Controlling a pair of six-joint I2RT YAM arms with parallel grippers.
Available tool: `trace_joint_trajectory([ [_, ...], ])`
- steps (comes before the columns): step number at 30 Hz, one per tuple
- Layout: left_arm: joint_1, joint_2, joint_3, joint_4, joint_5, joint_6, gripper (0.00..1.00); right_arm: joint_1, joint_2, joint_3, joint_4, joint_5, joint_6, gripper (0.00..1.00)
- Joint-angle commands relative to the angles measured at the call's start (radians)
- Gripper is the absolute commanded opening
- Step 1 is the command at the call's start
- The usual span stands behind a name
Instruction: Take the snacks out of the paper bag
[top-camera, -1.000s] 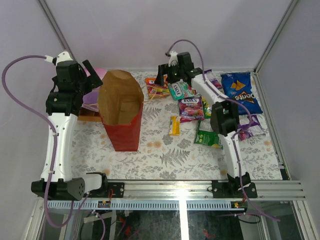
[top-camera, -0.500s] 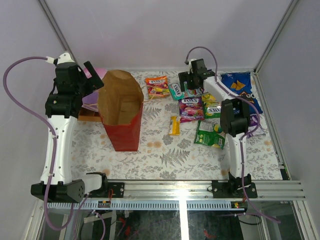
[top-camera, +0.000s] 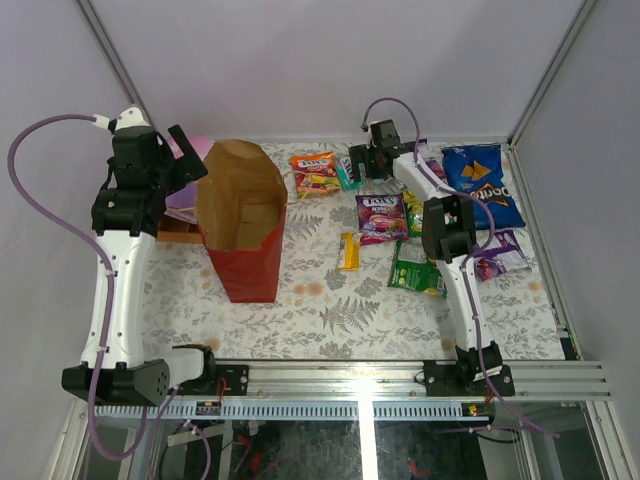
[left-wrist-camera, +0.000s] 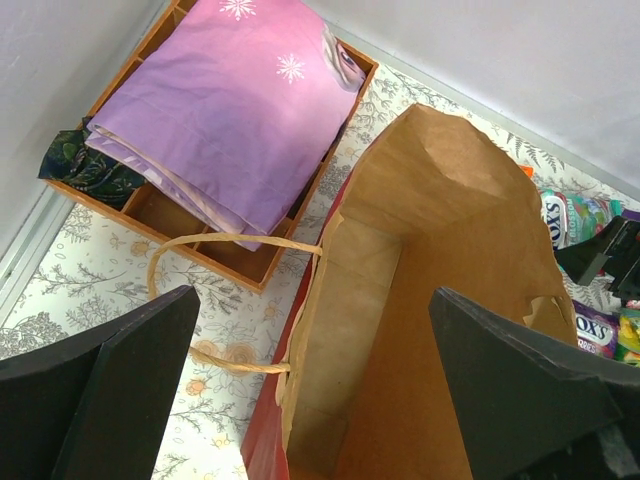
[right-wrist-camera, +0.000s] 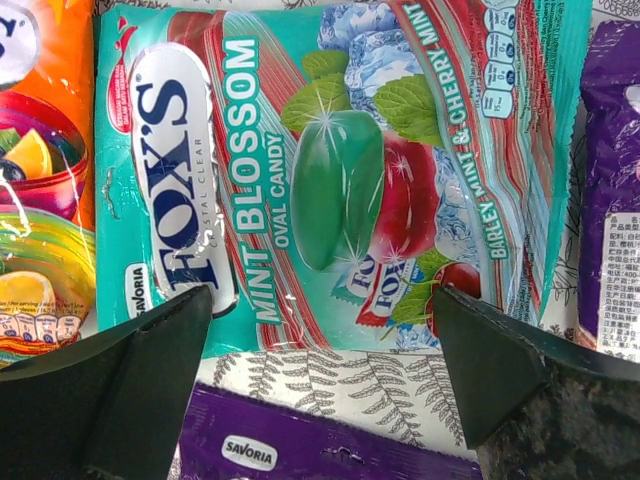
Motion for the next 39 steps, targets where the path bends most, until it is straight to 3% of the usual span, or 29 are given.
trace_joint_trajectory([
  [1, 0.007, -0.027, 0.014, -0.014, -0.036, 0.024, 1.0, 0.004, -0.01, 0.061, -0.025, -0.013, 0.028, 0.99],
  [4, 0.007, -0.035, 0.014, -0.017, -0.033, 0.021, 1.0, 0.005, -0.126, -0.031, 0.007, -0.009, 0.037, 0.99],
  [7, 0.006, -0.043, 0.006, -0.009, -0.02, 0.015, 1.0, 0.004, -0.343, -0.258, 0.143, -0.021, 0.087, 0.99],
  [10, 0.007, -0.05, -0.017, 0.015, 0.004, 0.009, 1.0, 0.006, -0.571, -0.496, 0.271, -0.146, 0.155, 0.99],
  [14, 0.007, -0.054, -0.041, 0.027, 0.032, 0.006, 1.0, 0.066, -0.715, -0.707, 0.311, -0.259, 0.178, 0.96],
  [17, 0.007, -0.066, -0.057, 0.032, 0.052, 0.0, 1.0, 0.155, -0.772, -0.823, 0.26, -0.242, 0.166, 0.81],
  [24, 0.006, -0.088, -0.092, 0.037, 0.044, 0.011, 1.0, 0.343, -0.858, -1.086, 0.251, -0.05, 0.284, 0.63],
  [31, 0.007, -0.096, -0.133, 0.053, 0.074, 0.006, 1.0, 0.377, -0.874, -1.246, 0.343, 0.069, 0.321, 0.57],
  [39, 0.007, -0.092, -0.146, 0.057, 0.094, 0.003, 1.0, 0.377, -0.807, -1.252, 0.394, 0.063, 0.301, 0.55],
])
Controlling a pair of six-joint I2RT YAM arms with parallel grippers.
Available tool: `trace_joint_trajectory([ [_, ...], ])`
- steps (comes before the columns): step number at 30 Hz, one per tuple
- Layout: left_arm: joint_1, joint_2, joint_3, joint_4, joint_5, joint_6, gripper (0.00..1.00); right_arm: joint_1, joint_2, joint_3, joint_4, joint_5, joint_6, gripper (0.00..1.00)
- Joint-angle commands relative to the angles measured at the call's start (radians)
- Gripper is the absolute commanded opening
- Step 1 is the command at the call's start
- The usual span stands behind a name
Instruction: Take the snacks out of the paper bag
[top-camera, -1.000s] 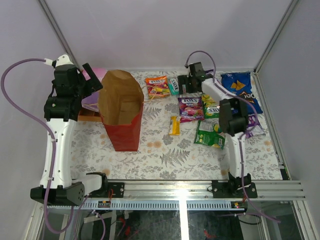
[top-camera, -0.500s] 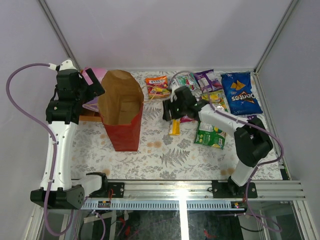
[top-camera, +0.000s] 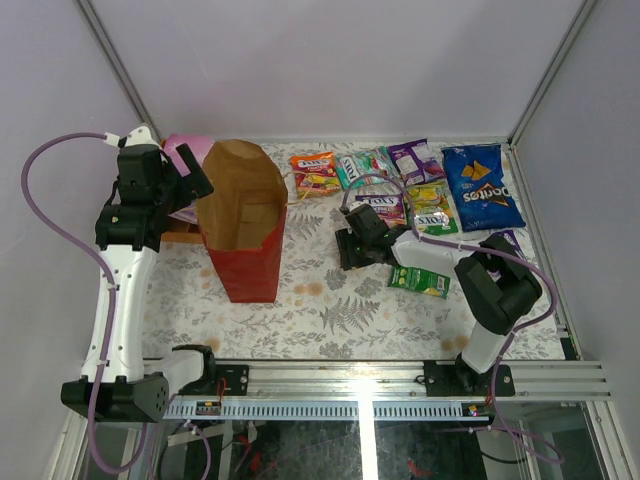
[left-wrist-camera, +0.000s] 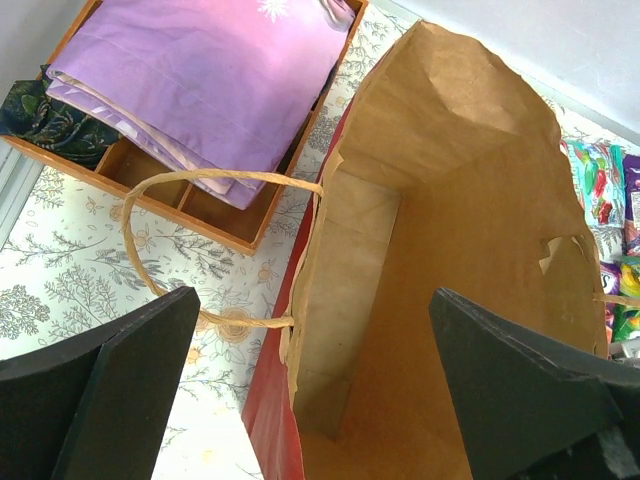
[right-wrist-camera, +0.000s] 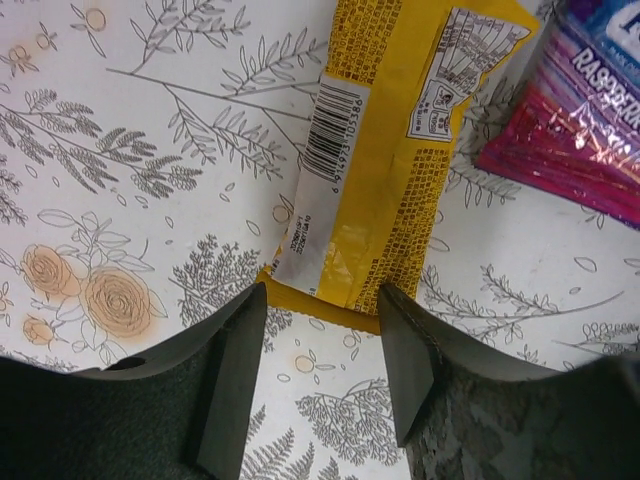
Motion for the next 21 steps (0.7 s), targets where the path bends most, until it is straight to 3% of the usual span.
trace_joint_trajectory([
  [1, 0.006, -0.008, -0.005, 0.052, 0.022, -0.002, 1.0, -0.002, 0.04, 0.012, 0.086, 0.029, -0.003, 0.54],
  [8, 0.006, -0.008, -0.008, 0.048, 0.016, -0.001, 1.0, -0.001, 0.161, 0.063, 0.111, 0.005, -0.018, 0.49],
  [21, 0.007, 0.006, 0.004, 0.042, 0.012, 0.001, 1.0, -0.018, 0.322, 0.314, 0.017, 0.074, -0.092, 0.5],
])
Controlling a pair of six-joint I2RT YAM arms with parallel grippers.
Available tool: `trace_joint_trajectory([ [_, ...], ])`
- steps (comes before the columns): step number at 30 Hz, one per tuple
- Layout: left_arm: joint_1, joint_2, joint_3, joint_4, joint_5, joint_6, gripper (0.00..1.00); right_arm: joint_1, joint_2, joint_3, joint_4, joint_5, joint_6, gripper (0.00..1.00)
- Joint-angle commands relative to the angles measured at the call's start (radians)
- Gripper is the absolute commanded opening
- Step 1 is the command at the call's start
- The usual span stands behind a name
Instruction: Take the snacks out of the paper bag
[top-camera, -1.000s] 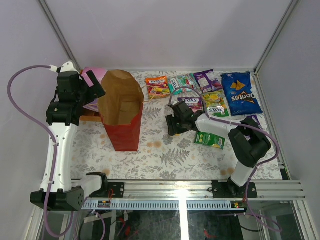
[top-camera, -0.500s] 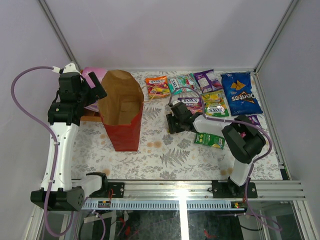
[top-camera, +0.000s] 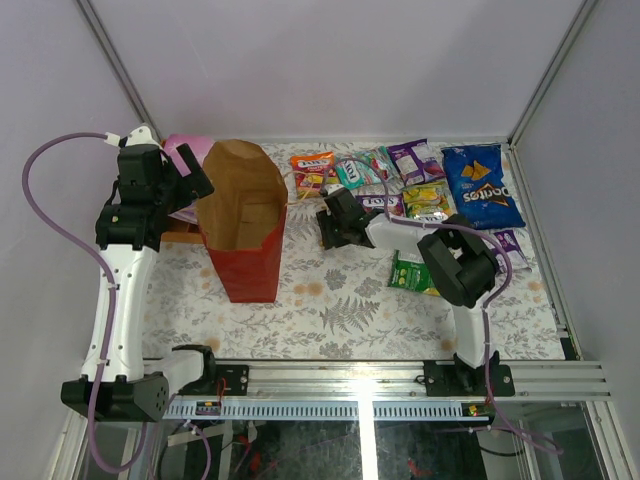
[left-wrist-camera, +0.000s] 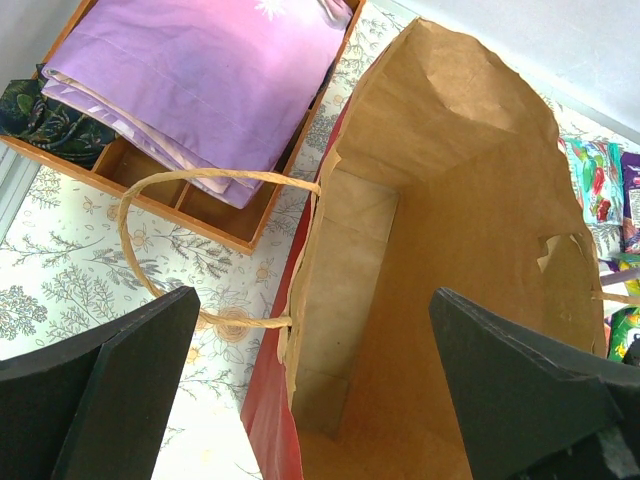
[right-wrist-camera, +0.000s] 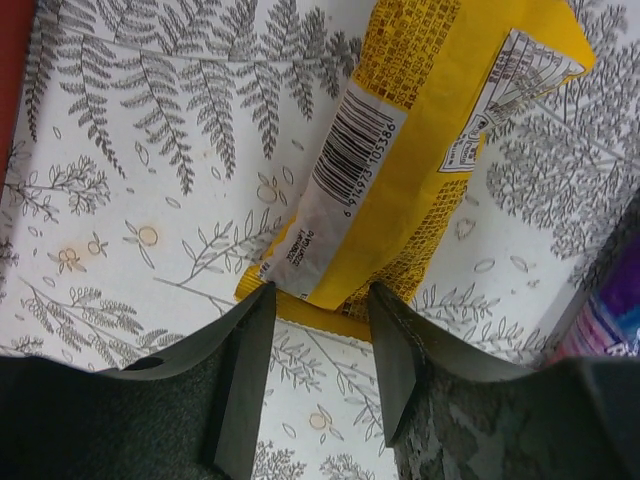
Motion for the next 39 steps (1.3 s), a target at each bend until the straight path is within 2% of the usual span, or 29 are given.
trace_joint_trajectory([
  [1, 0.007, 0.006, 0.007, 0.037, -0.001, 0.001, 1.0, -0.026, 0.058, 0.062, -0.086, 0.037, -0.066, 0.5],
  [5, 0.007, 0.002, 0.003, 0.03, -0.016, 0.002, 1.0, -0.071, 0.051, 0.086, -0.11, -0.005, -0.111, 0.52],
  [9, 0.007, -0.01, -0.035, 0.046, -0.006, -0.003, 1.0, -0.09, -0.037, 0.139, -0.146, -0.079, -0.155, 0.55],
  [11, 0.007, -0.015, -0.041, 0.056, 0.02, -0.004, 1.0, -0.09, -0.11, 0.162, -0.153, -0.123, -0.172, 0.63],
  [13, 0.008, -0.021, -0.035, 0.064, 0.037, -0.003, 1.0, -0.09, -0.207, 0.158, -0.146, -0.174, -0.18, 0.78],
  [16, 0.006, -0.031, -0.024, 0.066, 0.028, 0.004, 1.0, -0.091, -0.377, 0.086, -0.106, -0.191, -0.177, 0.97],
  [17, 0.007, -0.037, -0.024, 0.067, 0.027, 0.006, 1.0, -0.093, -0.439, 0.046, -0.09, -0.181, -0.173, 1.0],
  [20, 0.007, -0.056, -0.048, 0.077, 0.026, 0.012, 1.0, -0.113, -0.58, -0.065, -0.126, -0.119, -0.141, 0.99],
  [23, 0.007, -0.058, -0.077, 0.095, 0.039, 0.016, 1.0, -0.14, -0.653, -0.156, -0.266, 0.06, -0.085, 0.99],
  [25, 0.007, -0.056, -0.093, 0.112, 0.058, 0.016, 1.0, -0.186, -0.686, -0.213, -0.369, 0.153, -0.005, 0.99],
  [29, 0.005, -0.046, -0.104, 0.134, 0.09, 0.01, 1.0, -0.275, -0.75, -0.341, -0.494, 0.229, 0.169, 0.99],
  [34, 0.006, -0.054, -0.113, 0.137, 0.073, 0.013, 1.0, -0.278, -0.766, -0.437, -0.534, 0.292, 0.31, 0.99],
  [39, 0.006, -0.069, -0.122, 0.134, 0.063, 0.016, 1.0, -0.279, -0.691, -0.473, -0.494, 0.348, 0.336, 0.99],
])
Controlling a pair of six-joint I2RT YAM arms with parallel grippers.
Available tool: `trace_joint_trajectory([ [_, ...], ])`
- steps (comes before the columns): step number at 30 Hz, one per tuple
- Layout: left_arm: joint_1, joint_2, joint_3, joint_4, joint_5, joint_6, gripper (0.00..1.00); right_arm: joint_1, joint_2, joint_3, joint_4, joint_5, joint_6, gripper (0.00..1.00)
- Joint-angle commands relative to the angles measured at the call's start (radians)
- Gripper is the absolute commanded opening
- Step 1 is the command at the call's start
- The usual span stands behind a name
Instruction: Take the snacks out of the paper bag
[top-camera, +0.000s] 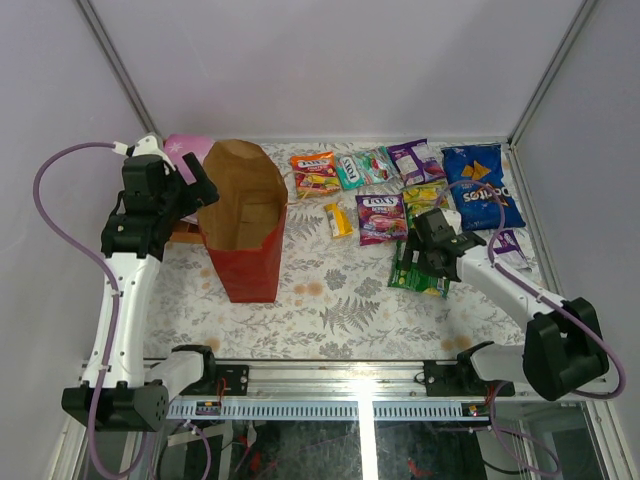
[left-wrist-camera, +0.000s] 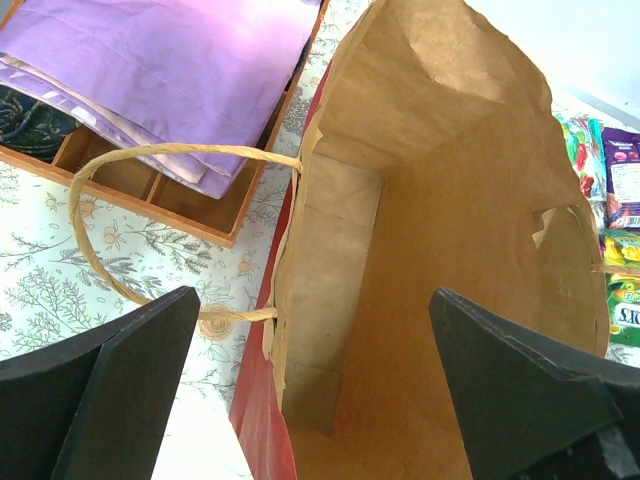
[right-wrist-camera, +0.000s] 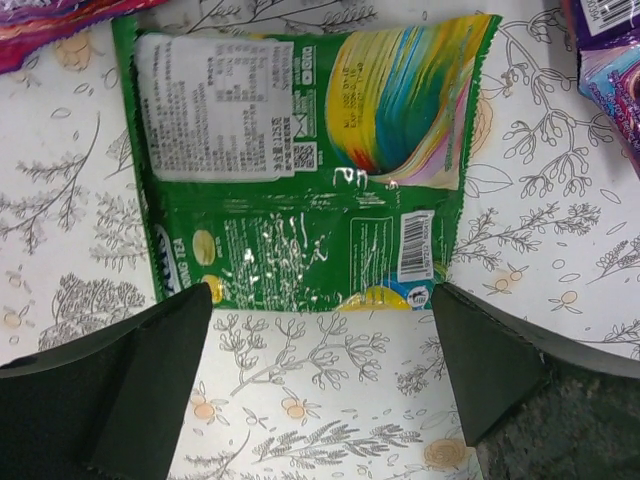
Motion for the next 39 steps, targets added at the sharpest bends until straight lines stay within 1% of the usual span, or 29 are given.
trace_joint_trajectory([
  [1, 0.005, -0.022, -0.007, 0.059, -0.002, 0.016, 1.0, 0.001, 0.053, -0.01, 0.047, 0.106, 0.073, 0.99],
  [5, 0.006, -0.02, 0.002, 0.053, 0.001, 0.018, 1.0, 0.001, 0.122, -0.012, 0.126, 0.114, 0.058, 0.99],
  [8, 0.006, -0.016, 0.009, 0.049, 0.005, 0.018, 1.0, 0.001, 0.175, -0.013, 0.201, 0.076, 0.032, 0.99],
  [12, 0.005, -0.008, 0.019, 0.042, 0.003, 0.02, 1.0, 0.001, 0.236, -0.022, 0.28, -0.034, -0.026, 0.99],
  [17, 0.005, -0.003, 0.021, 0.041, 0.002, 0.019, 1.0, 0.001, 0.267, -0.05, 0.309, -0.152, -0.077, 1.0],
  [19, 0.005, 0.001, 0.021, 0.041, 0.008, 0.016, 1.0, 0.002, 0.269, -0.063, 0.32, -0.23, -0.099, 0.98],
  [22, 0.006, 0.006, 0.02, 0.048, 0.025, 0.011, 1.0, 0.005, 0.277, -0.082, 0.322, -0.306, -0.098, 0.96],
  [24, 0.005, 0.008, 0.018, 0.05, 0.032, 0.007, 1.0, 0.011, 0.273, -0.105, 0.329, -0.324, -0.095, 0.96],
  [28, 0.005, 0.004, 0.015, 0.051, 0.037, 0.005, 1.0, 0.013, 0.25, -0.128, 0.317, -0.338, -0.132, 1.0],
  [31, 0.006, -0.001, 0.014, 0.056, 0.052, 0.005, 1.0, 0.009, 0.227, -0.096, 0.28, -0.364, -0.221, 0.99],
  [34, 0.005, -0.005, 0.016, 0.064, 0.071, 0.006, 1.0, -0.008, 0.24, -0.028, 0.194, -0.387, -0.295, 0.99],
  [37, 0.006, -0.006, 0.02, 0.066, 0.086, 0.007, 1.0, -0.042, 0.259, -0.005, 0.142, -0.429, -0.298, 0.99],
  [39, 0.006, -0.004, 0.022, 0.066, 0.094, 0.008, 1.0, -0.057, 0.255, -0.004, 0.118, -0.4, -0.281, 0.99],
])
